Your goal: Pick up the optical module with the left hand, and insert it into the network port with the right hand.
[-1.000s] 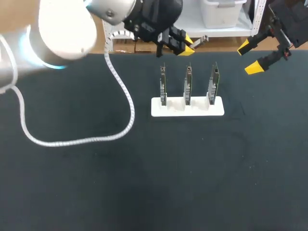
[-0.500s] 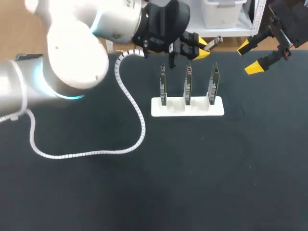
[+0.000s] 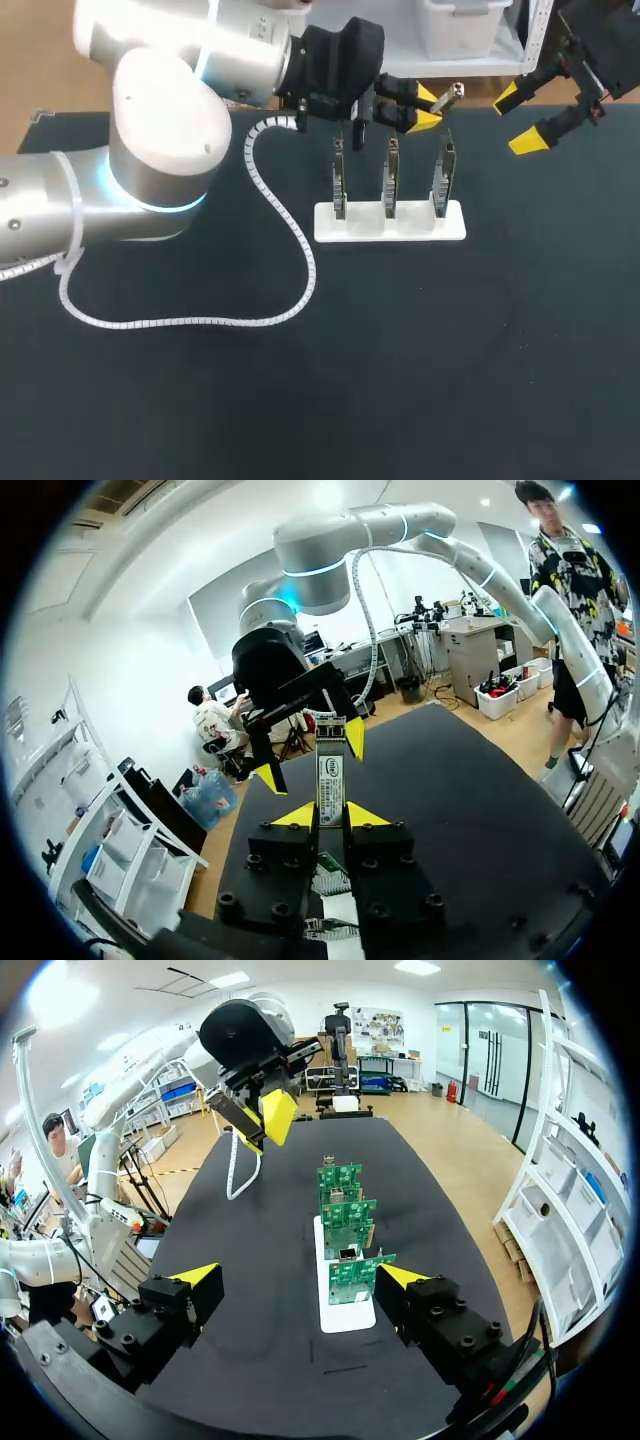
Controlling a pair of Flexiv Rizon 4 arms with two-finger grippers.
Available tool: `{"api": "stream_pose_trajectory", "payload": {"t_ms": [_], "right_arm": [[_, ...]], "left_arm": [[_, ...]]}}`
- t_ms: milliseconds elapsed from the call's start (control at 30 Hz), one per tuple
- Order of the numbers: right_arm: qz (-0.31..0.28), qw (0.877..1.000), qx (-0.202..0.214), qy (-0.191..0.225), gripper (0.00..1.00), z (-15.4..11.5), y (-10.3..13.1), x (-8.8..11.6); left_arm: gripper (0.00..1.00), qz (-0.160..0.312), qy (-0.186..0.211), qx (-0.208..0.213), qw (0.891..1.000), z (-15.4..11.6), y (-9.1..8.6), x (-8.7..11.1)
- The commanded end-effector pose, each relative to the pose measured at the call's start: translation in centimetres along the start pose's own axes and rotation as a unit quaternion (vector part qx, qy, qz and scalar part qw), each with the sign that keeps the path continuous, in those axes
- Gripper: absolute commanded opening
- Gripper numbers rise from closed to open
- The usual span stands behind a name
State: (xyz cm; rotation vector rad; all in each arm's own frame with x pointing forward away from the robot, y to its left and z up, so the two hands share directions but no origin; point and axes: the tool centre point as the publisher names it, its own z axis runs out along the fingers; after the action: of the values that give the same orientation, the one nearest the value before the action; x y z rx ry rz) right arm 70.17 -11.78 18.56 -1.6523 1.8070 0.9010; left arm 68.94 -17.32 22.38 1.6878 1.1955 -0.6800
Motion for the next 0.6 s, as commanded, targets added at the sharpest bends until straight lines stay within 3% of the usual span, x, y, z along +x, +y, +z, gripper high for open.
{"api": "stream_pose_trajectory", "payload": {"t_ms": [33, 333, 400, 600], "right_arm": [[0.000, 1.000, 0.002, 0.000, 1.00, 0.0, 0.1, 0.0], [0.000, 1.000, 0.002, 0.000, 1.00, 0.0, 0.1, 0.0], [0.000, 1.000, 0.002, 0.000, 1.00, 0.0, 0.1, 0.0], [0.000, 1.000, 0.002, 0.000, 1.00, 0.0, 0.1, 0.0]], "left_arm": [[0.00, 0.000, 0.001, 0.004, 1.000, 0.2, 0.3, 0.1], [0.00, 0.000, 0.001, 0.004, 1.000, 0.2, 0.3, 0.1], [0.00, -0.033, -0.009, 0.004, 0.999, 1.0, -0.1, 0.5], [0.00, -0.058, -0.047, -0.045, 0.996, 1.1, -0.5, -0.8]]}}
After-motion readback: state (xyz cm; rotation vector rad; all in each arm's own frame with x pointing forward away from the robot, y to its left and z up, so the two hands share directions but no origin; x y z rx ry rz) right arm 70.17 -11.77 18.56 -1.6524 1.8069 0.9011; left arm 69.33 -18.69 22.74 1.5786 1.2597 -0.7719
